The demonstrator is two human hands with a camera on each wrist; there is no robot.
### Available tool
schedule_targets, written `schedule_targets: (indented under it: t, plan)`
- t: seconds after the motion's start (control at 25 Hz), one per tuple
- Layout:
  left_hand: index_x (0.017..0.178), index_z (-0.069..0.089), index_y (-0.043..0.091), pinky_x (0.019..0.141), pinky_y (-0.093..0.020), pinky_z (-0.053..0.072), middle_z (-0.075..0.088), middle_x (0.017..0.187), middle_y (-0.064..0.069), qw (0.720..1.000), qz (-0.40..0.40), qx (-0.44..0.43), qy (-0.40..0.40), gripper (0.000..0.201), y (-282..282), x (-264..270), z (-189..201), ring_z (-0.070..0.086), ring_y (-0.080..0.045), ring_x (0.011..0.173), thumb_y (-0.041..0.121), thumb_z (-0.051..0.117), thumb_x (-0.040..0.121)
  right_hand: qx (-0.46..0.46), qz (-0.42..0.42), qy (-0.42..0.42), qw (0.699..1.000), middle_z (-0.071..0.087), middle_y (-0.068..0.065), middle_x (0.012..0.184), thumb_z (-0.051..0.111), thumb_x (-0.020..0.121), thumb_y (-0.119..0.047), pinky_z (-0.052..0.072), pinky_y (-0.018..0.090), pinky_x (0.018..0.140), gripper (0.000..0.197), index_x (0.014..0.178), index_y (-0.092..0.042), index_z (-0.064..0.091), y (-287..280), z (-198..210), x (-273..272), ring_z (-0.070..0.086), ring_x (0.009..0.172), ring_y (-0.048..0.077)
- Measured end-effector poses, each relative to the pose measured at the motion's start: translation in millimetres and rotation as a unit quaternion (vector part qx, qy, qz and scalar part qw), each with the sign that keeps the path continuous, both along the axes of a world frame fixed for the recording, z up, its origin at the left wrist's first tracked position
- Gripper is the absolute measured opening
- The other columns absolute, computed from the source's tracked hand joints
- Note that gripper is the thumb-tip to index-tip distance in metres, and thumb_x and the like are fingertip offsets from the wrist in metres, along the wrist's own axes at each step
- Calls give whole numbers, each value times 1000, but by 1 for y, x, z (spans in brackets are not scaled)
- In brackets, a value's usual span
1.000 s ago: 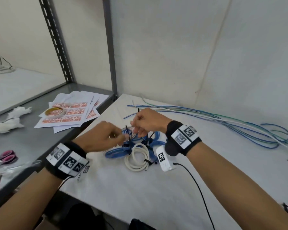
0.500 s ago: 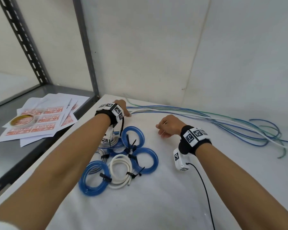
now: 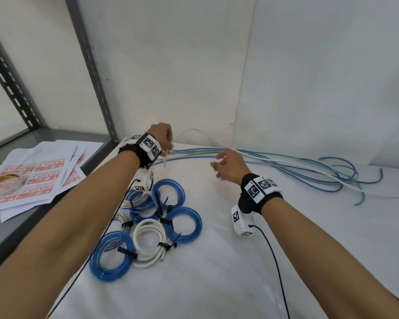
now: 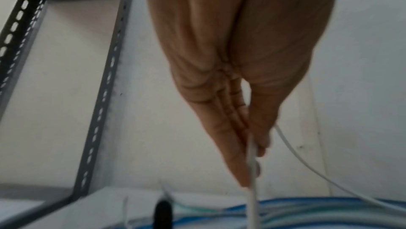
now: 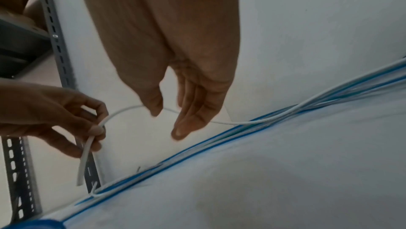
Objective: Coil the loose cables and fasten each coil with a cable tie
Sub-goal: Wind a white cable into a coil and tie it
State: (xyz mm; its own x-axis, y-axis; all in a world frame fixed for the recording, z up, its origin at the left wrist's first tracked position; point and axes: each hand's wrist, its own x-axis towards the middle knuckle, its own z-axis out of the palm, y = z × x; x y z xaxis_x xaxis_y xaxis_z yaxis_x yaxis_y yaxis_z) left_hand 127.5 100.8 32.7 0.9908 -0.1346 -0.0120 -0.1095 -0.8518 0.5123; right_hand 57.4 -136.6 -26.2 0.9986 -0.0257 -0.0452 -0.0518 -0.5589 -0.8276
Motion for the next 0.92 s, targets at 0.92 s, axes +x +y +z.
schedule_targets:
  t: [0.92]
  plan:
    - [87, 54, 13, 46, -21, 26, 35, 53, 8, 654, -134, -744, 25, 30, -79, -96, 114, 28, -8, 45, 22, 36, 109, -111, -96, -316, 937, 67, 7, 81, 45, 108, -25, 46, 39, 69, 26, 105, -12, 68, -71, 42, -73, 60, 75, 30]
